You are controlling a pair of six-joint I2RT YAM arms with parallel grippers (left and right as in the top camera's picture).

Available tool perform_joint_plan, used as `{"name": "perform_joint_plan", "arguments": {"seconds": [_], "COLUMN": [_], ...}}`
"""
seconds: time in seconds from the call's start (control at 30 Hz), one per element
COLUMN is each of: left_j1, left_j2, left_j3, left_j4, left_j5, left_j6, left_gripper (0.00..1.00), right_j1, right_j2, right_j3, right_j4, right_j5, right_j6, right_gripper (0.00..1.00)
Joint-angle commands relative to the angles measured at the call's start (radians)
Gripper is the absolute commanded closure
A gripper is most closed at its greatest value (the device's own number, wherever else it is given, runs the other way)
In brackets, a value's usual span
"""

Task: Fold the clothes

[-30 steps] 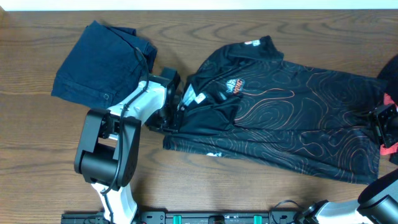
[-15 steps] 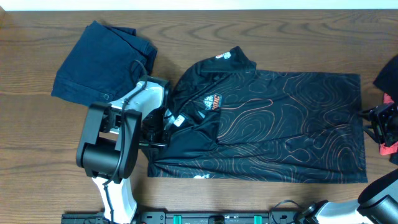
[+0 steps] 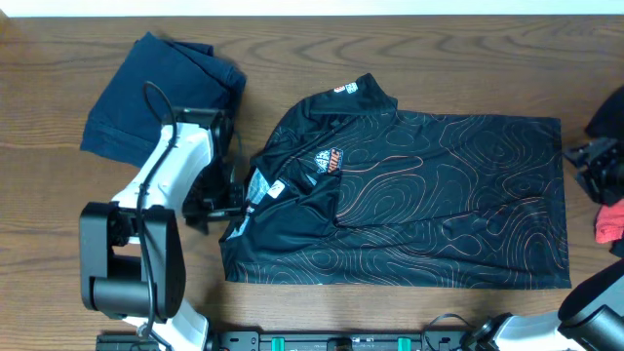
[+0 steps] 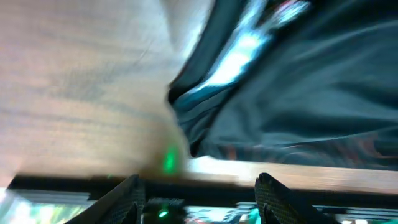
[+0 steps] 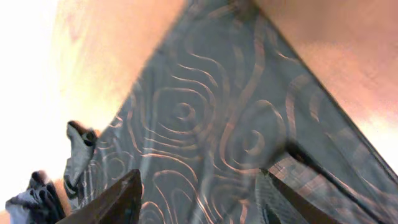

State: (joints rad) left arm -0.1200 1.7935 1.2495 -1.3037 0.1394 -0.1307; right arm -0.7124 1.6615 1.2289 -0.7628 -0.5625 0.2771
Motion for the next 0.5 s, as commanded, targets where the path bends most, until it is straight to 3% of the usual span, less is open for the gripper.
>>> {"name": "perform_joint_plan", "arguments": {"seconds": [0.0,0.13,0.47], "left_j1": [-0.01,-0.042,-0.178], "left_j2": [-0.03,-0.03,0.122], "left_j3": [0.112,0.242,0.46], "left_j4": [0.026,0.155,0.597], "left_j5": [0.124,0.235,0.235], "left_j6": [0.033,0.084,0.131], "left_gripper": [0.41,0.34,0.31], "right_j1": [0.06,0.12,0.185], "right_j2": [-0.001,-0.001,-0.001], "right_j3": [0.011,0.011,0.02], "right_j4": [0.032,0.065,0.055], "right_j5": [-0.045,-0.044,-0.041], "right_j6": [-0.009,-0.01,-0.032], "right_gripper": [0.4,0.4,0.36]}}
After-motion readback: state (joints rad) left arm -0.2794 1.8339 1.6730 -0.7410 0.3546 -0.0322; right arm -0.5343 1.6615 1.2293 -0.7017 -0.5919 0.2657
